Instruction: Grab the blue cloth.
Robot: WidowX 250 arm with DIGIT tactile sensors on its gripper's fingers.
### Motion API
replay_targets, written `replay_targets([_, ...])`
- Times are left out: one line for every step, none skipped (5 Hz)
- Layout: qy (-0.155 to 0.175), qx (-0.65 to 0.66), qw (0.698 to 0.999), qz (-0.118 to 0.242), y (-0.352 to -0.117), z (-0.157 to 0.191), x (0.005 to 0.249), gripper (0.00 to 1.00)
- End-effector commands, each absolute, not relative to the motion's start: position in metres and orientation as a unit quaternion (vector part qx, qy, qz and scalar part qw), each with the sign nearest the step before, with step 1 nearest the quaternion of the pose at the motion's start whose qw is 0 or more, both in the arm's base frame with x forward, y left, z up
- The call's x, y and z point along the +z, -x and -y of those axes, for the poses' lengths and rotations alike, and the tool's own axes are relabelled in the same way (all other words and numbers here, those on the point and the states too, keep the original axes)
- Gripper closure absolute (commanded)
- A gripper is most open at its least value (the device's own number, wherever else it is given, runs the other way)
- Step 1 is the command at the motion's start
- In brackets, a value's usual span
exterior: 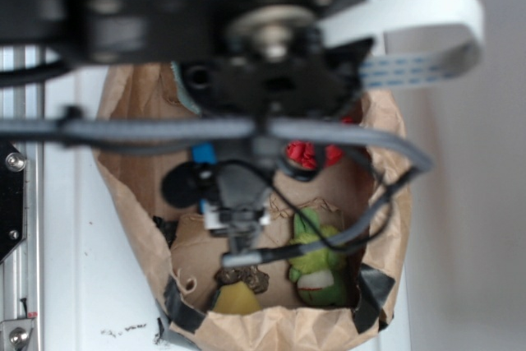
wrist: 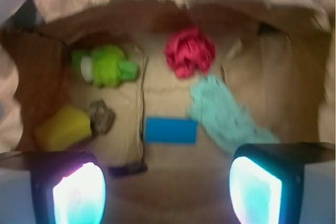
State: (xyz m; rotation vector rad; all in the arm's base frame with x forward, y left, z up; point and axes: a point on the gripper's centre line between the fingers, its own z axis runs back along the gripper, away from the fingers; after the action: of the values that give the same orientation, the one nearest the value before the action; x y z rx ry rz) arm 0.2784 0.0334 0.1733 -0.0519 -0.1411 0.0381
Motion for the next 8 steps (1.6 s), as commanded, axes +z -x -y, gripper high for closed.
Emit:
replay_targets([-0.017, 0.000, 0.997, 0.080, -0.273, -0.060, 0.157, 0.00])
replay_targets([-0.017, 0.000, 0.997, 0.080, -0.273, -0.060, 0.157, 0.00])
replay_targets([-0.017, 0.000, 0.997, 0.080, -0.273, -0.060, 0.157, 0.00])
replay_targets([-0.017, 0.000, 0.997, 0.080, -0.273, -0.060, 0.157, 0.00])
replay_targets([-0.017, 0.000, 0.997, 0.080, -0.273, -0.060, 0.157, 0.00])
replay_targets([-0.029, -0.002, 0.996, 0.085, -0.275, -0.071, 0.124, 0.00])
replay_targets([-0.013, -0.005, 0.996, 0.090, -0.291, -0.076, 0.101, 0.00])
replay_targets([-0.017, -0.007, 0.995, 0.093, -0.305, -0.082, 0.086, 0.00])
